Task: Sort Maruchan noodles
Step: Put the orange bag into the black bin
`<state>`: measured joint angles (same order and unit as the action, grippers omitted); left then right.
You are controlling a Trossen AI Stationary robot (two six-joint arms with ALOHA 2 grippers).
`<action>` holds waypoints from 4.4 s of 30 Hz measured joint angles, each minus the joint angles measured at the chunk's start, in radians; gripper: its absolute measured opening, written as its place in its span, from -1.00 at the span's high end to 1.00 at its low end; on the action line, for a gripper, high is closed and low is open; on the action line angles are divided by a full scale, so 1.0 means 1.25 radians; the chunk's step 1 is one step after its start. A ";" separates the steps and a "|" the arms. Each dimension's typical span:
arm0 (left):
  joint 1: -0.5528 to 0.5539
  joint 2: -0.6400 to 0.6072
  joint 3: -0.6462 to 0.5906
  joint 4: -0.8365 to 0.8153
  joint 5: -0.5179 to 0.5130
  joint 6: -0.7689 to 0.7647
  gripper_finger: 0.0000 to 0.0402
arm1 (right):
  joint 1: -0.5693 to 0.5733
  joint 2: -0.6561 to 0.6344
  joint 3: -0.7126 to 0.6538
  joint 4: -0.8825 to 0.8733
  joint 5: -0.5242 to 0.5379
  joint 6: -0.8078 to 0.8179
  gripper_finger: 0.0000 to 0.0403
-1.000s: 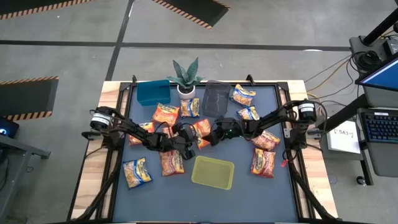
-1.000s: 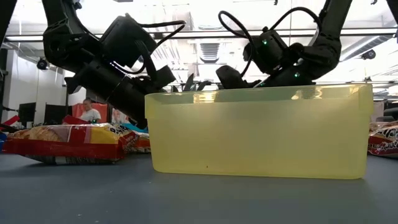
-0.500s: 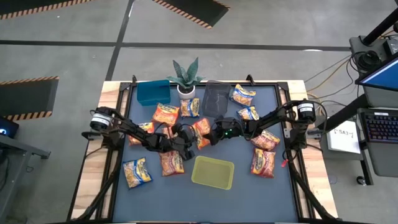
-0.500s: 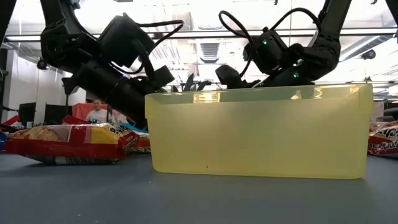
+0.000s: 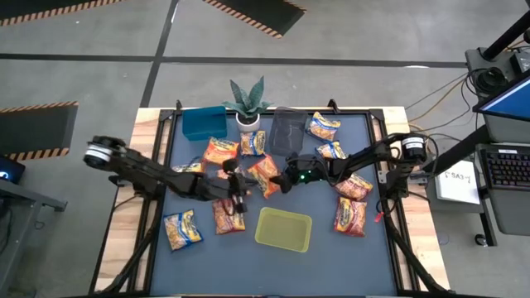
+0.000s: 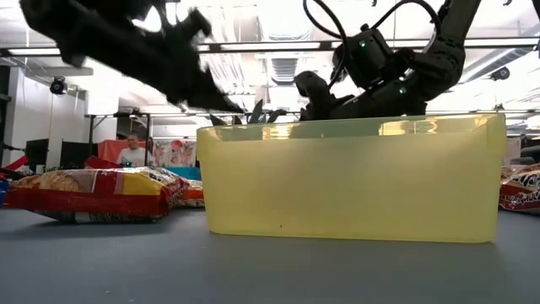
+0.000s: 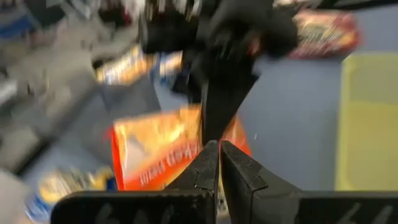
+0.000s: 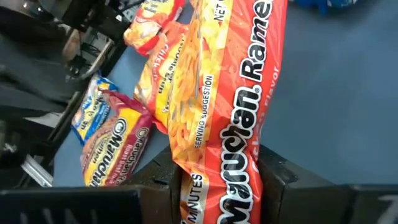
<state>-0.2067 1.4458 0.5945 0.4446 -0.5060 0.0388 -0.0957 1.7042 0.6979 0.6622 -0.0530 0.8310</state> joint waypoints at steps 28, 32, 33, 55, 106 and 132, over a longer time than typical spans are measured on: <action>-0.009 -0.415 -0.255 0.369 0.008 0.207 1.00 | -0.017 -0.436 0.077 -0.487 0.118 -0.182 0.46; -0.009 -0.418 -0.218 0.364 -0.025 0.221 1.00 | -0.059 -0.446 0.190 -0.731 0.158 -0.225 0.46; -0.009 -0.416 -0.206 0.360 -0.026 0.218 1.00 | -0.072 -0.446 0.220 -0.794 0.168 -0.241 0.46; -0.024 -0.417 -0.078 0.084 -0.025 0.189 1.00 | -0.293 -0.113 0.525 -1.030 0.275 -0.969 0.46; -0.024 -0.414 -0.090 0.053 -0.026 0.150 1.00 | -0.348 0.076 0.603 -0.974 0.231 -1.012 0.31; -0.024 -0.414 -0.090 0.017 -0.026 0.146 1.00 | -0.314 -0.074 0.598 -1.068 0.133 -0.819 -0.13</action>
<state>-0.2367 0.9279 0.4820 0.4657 -0.5388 0.2212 -0.4877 1.6112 1.4451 -0.6728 0.1127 -0.1921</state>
